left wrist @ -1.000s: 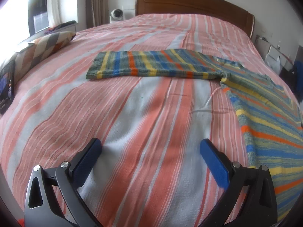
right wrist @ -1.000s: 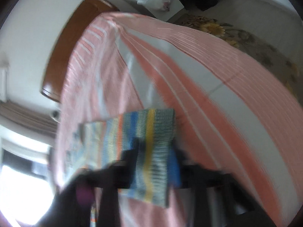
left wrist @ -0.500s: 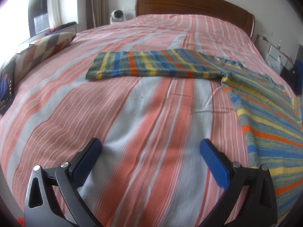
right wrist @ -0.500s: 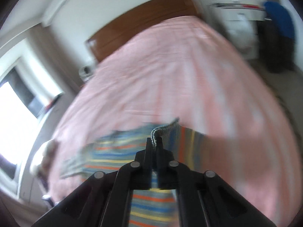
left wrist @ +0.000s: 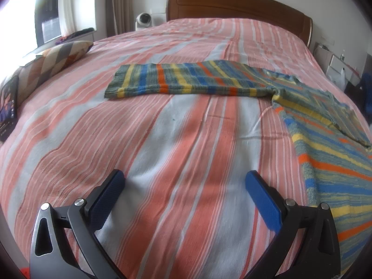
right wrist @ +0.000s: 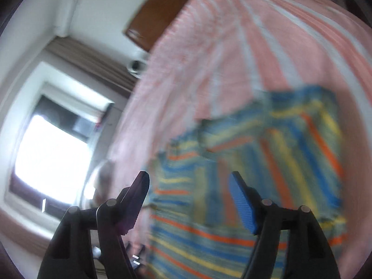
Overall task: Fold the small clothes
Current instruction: 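Smooth the sweater body flat with the right tool and release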
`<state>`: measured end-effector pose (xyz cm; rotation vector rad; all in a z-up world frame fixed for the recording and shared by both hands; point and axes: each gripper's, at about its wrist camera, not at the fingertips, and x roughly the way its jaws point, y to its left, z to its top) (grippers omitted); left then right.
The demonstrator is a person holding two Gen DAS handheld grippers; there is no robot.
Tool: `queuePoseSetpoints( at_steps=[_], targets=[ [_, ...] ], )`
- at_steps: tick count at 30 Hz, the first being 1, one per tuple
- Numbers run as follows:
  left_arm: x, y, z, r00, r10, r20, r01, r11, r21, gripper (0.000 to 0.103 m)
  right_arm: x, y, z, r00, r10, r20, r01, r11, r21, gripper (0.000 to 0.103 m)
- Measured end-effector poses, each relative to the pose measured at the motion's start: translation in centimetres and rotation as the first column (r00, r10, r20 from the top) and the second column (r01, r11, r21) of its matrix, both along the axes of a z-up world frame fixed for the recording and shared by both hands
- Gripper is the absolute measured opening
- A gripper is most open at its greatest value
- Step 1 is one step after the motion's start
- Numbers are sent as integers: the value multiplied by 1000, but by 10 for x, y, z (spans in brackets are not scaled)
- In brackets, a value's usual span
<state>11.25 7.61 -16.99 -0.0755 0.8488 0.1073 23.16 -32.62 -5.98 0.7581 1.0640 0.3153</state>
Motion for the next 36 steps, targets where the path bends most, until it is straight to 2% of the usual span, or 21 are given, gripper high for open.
queuePoseSetpoints(
  at_steps=[2, 4, 5, 6, 7, 8, 9, 10, 11, 15, 19, 22, 24, 27, 29, 33, 36],
  targets=[
    [0, 0, 0, 1000, 0, 1, 0, 1000, 0, 103, -14, -18, -23, 996, 4, -84, -6, 1000, -27, 70],
    [0, 0, 0, 1000, 0, 1, 0, 1000, 0, 103, -27, -39, -54, 979, 3, -204, -20, 997, -80, 69],
    [0, -1, 0, 1000, 1, 2, -1, 1000, 2, 103, -37, -50, -67, 966, -16, -257, -22, 990, -143, 56],
    [0, 0, 0, 1000, 0, 1, 0, 1000, 2, 103, -51, -63, -75, 962, -39, -270, -19, 978, -206, 41],
    [0, 0, 0, 1000, 0, 1, 0, 1000, 2, 103, -62, -73, -76, 968, -43, -249, -13, 976, -218, 28],
    [0, 0, 0, 1000, 0, 1, 0, 1000, 3, 103, -75, -84, -72, 971, -64, -232, 2, 966, -259, 30],
    [0, 0, 0, 1000, -1, 1, 1, 1000, 2, 103, -87, -89, -64, 977, -79, -199, 22, 962, -273, 37],
    [0, 0, 0, 1000, 0, 1, 0, 1000, 4, 103, -97, -90, -55, 979, -90, -184, 31, 953, -302, 50],
    [1, -1, 0, 1000, 1, 1, -1, 1000, 5, 103, -112, -87, -42, 986, -78, -145, 26, 943, -333, 52],
    [0, -1, 0, 1000, 1, 2, -1, 1000, 5, 103, -163, -53, -12, 995, 91, -49, -102, 948, -302, 53],
    [1, -1, 0, 1000, 0, 2, 0, 1000, 4, 103, -222, -22, -13, 976, 212, -45, -215, 929, -300, 54],
    [0, 0, 0, 1000, 1, 4, -1, 1000, 4, 103, -255, -16, -31, 977, 201, -74, -215, 918, -334, 54],
    [0, 0, 0, 1000, 1, 3, -1, 1000, 5, 103, -278, -28, -36, 985, 150, -89, -172, 911, -374, 54],
    [0, 0, 0, 1000, 2, 3, -2, 1000, 8, 103, -311, -44, -24, 995, 59, -76, -86, 897, -434, 54],
    [0, 2, 0, 1000, 4, 3, -4, 1000, 9, 103, -318, -45, -17, 998, 36, -53, -56, 891, -450, 54],
    [0, 2, -1, 1000, 5, 3, -5, 1000, 11, 103, -329, -22, -4, 997, 75, 3, -66, 892, -447, 55],
    [0, 3, -1, 1000, 5, 4, -5, 1000, 11, 103, -335, -8, -14, 991, 130, -19, -126, 899, -419, 56]
  ],
)
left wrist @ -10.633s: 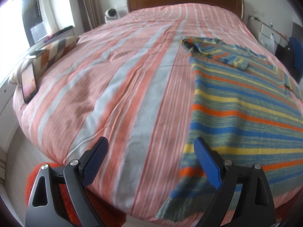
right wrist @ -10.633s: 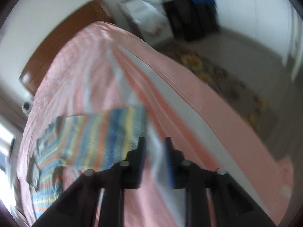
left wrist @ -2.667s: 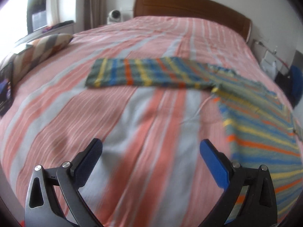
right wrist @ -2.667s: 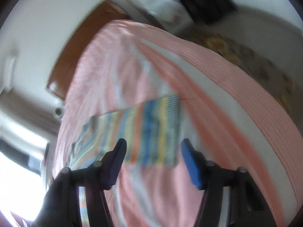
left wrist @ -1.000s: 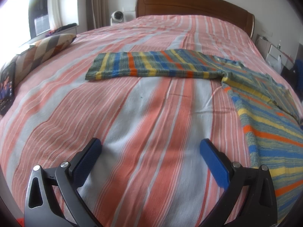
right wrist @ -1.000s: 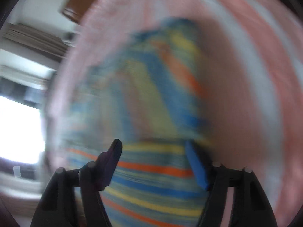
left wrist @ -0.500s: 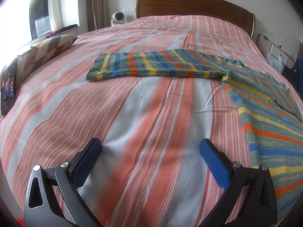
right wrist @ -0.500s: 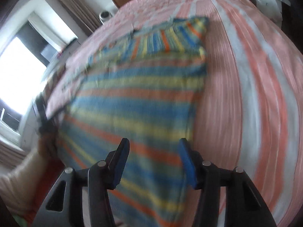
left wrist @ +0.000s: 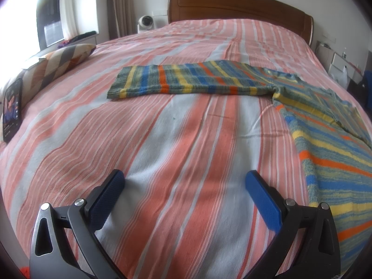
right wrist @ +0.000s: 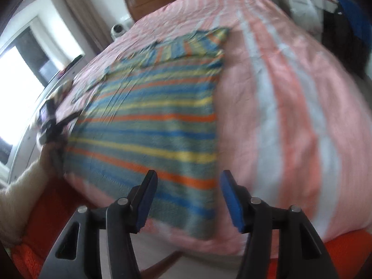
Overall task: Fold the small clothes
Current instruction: 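Smooth the sweater body flat with the right tool and release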
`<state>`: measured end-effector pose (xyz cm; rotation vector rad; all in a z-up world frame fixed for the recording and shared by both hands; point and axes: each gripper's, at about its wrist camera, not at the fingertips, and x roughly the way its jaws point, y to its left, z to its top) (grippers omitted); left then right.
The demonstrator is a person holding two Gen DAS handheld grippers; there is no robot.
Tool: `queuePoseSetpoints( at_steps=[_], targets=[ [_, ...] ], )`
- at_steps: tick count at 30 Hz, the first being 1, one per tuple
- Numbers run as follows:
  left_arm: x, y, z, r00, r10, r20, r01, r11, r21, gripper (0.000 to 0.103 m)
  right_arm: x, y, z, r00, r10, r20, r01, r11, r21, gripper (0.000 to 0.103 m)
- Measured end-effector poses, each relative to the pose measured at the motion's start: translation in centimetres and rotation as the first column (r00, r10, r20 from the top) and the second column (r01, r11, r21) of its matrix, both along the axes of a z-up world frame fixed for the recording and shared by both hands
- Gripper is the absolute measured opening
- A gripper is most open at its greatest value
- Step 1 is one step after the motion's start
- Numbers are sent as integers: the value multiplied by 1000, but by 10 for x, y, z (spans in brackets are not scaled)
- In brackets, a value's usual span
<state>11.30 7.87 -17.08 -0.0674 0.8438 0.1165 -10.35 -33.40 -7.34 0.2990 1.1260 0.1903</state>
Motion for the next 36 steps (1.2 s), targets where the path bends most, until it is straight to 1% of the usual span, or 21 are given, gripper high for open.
queuePoseSetpoints(
  at_steps=[2, 5, 6, 7, 9, 11, 13, 19, 24, 28, 36],
  targets=[
    [1, 2, 0, 1000, 0, 1, 0, 1000, -1, 103, -7, 0, -9, 1000, -1, -25, 1, 1000, -19, 56],
    [0, 0, 0, 1000, 1, 0, -1, 1000, 3, 103, -14, -1, -5, 999, -35, 9, 35, 994, -106, 56],
    [0, 0, 0, 1000, 1, 0, -1, 1000, 3, 103, -15, -3, 3, 998, -47, 48, 54, 988, -148, 57],
    [0, 0, 0, 1000, 1, 0, -1, 1000, 3, 103, -15, -4, 9, 996, -53, 74, 65, 983, -170, 57],
    [0, 0, 0, 1000, 0, 1, 0, 1000, 1, 103, -15, -8, 24, 984, -78, 158, 112, 970, -216, 61],
    [0, 1, 0, 1000, 0, 1, 0, 1000, 2, 103, -13, -13, 34, 968, -113, 226, 165, 959, -229, 69],
    [0, 2, 0, 1000, 0, 1, 0, 1000, 3, 103, -11, -17, 38, 952, -145, 271, 210, 951, -227, 70],
    [-1, 0, 0, 1000, 0, 1, 0, 1000, 4, 103, -4, -18, 34, 942, -162, 293, 237, 941, -243, 70],
    [-1, 0, -1, 1000, 0, 1, 0, 1000, 4, 103, -9, -15, 34, 939, -142, 313, 231, 936, -267, 70],
    [-1, 0, -1, 1000, 0, 2, 0, 1000, 5, 103, -9, -14, 32, 936, -145, 320, 233, 938, -257, 70],
    [-1, 0, -1, 1000, 0, 2, 0, 1000, 6, 103, -12, -4, 29, 941, -111, 319, 204, 940, -274, 70]
  ],
)
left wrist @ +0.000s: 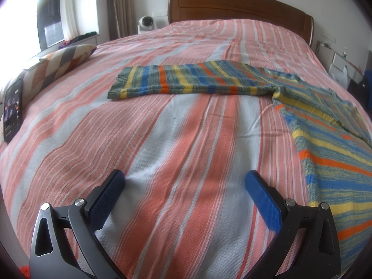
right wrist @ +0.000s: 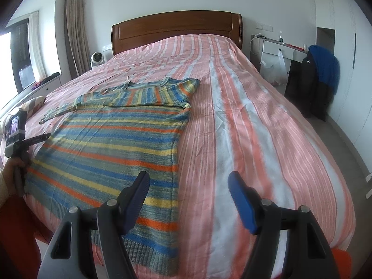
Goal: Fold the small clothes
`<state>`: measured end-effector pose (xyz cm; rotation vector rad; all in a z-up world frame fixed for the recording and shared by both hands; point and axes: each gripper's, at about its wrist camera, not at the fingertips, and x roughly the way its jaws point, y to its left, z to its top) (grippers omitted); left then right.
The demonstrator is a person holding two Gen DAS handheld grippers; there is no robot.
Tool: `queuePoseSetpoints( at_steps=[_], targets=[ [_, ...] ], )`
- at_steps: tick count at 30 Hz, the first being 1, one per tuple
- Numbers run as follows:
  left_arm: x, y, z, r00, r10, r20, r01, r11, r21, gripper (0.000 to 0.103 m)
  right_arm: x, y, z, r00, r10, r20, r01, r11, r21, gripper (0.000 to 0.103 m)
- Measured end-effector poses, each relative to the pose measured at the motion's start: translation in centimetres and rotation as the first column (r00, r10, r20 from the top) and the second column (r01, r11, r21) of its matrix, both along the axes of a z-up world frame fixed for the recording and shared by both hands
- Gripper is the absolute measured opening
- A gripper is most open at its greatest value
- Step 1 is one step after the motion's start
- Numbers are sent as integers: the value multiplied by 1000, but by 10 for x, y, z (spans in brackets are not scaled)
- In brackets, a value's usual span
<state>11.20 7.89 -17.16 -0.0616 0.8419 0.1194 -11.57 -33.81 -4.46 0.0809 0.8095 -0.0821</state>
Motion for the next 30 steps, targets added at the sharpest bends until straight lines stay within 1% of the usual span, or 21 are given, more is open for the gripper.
queuePoseSetpoints(
  at_steps=[8, 30],
  targets=[
    [0, 1, 0, 1000, 0, 0, 0, 1000, 1, 103, -2, 2, 1, 1000, 5, 12, -5, 1000, -6, 70],
    [0, 0, 0, 1000, 0, 0, 0, 1000, 2, 103, -1, 3, 0, 1000, 10, 13, -10, 1000, -5, 70]
  ],
)
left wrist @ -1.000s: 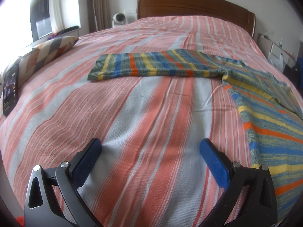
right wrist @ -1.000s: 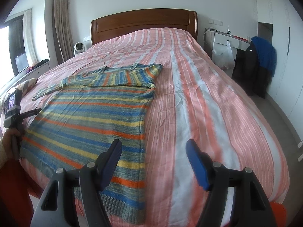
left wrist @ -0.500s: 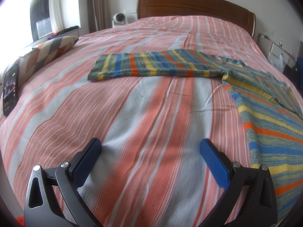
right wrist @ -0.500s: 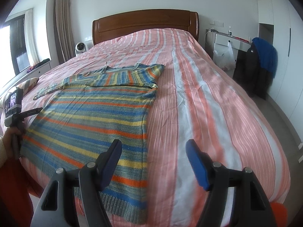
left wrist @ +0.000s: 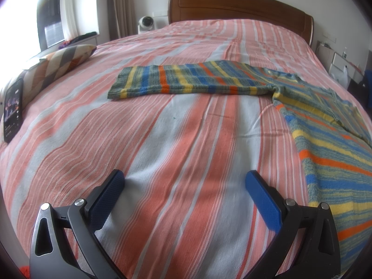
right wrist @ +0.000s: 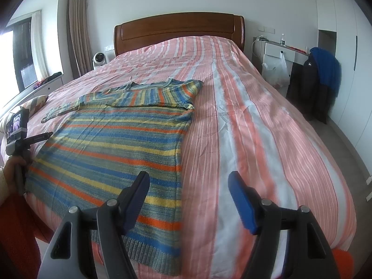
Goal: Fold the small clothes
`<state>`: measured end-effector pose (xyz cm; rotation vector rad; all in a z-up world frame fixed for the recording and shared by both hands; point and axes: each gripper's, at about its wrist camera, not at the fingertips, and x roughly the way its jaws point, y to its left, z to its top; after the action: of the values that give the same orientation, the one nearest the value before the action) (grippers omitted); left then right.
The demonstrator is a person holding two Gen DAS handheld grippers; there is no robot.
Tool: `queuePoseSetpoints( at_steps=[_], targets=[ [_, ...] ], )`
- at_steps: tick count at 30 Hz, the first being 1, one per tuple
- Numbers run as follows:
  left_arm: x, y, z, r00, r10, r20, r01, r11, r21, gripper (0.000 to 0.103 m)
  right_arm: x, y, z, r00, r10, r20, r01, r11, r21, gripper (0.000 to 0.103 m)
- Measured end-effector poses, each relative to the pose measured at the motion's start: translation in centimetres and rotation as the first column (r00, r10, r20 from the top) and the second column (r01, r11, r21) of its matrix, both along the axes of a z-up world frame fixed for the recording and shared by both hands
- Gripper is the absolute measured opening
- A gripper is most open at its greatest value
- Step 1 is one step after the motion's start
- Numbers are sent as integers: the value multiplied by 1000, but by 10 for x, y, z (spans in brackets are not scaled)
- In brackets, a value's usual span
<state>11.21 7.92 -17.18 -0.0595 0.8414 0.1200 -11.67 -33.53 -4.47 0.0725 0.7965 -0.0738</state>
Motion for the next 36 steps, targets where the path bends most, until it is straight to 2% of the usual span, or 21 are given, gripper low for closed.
queuePoseSetpoints(
  at_steps=[8, 10, 12, 14, 16, 18, 21, 23, 26, 28, 29, 33, 35, 36],
  targets=[
    [-1, 0, 0, 1000, -3, -6, 3, 1000, 3, 103, -1, 1, 1, 1000, 0, -2, 0, 1000, 2, 70],
    [0, 1, 1, 1000, -12, -25, 12, 1000, 2, 103, -1, 1, 1, 1000, 0, -3, 0, 1000, 0, 70],
    [4, 4, 6, 996, -34, -77, 32, 999, -21, 103, -1, 1, 1, 1000, -1, -4, 1, 1000, -1, 70],
    [9, 12, 18, 987, -97, -129, 84, 991, -100, 103, -1, 0, 1, 1000, -1, -2, 1, 1000, 0, 70],
    [12, 25, 34, 984, -133, -119, 110, 977, -180, 102, -2, 0, 2, 1000, -3, 6, 3, 1000, -3, 70],
    [22, 53, 59, 989, -119, -86, 94, 963, -252, 102, -3, -1, 2, 1000, -4, 9, 4, 1000, -8, 70],
    [55, 106, 88, 997, -52, -57, 30, 944, -329, 102, -2, -1, -2, 1000, 2, -2, -2, 1000, -1, 70],
    [88, 143, 91, 996, -14, -92, -21, 928, -373, 102, 0, -1, -4, 1000, 7, -7, -7, 1000, 5, 70],
    [138, 179, 70, 977, 27, -212, -109, 915, -389, 101, 2, 1, -5, 1000, 16, -11, -16, 1000, 8, 70],
    [157, 187, 57, 967, 45, -252, -142, 912, -384, 87, 3, 2, -6, 1000, 23, -18, -23, 1000, 6, 70],
    [170, 190, 48, 959, 49, -278, -153, 917, -368, 85, 3, 3, -7, 999, 26, -22, -26, 1000, 3, 70],
    [185, 171, 18, 939, 78, -336, -180, 942, -283, 83, 3, 6, -10, 999, 36, -37, -37, 999, -21, 70],
    [187, 162, 14, 941, 111, -320, -192, 954, -231, 76, 3, 7, -12, 998, 40, -46, -41, 999, -23, 70],
    [187, 156, 16, 947, 104, -302, -174, 961, -214, 40, 4, 7, -13, 998, 42, -50, -43, 999, -21, 70]
  ],
)
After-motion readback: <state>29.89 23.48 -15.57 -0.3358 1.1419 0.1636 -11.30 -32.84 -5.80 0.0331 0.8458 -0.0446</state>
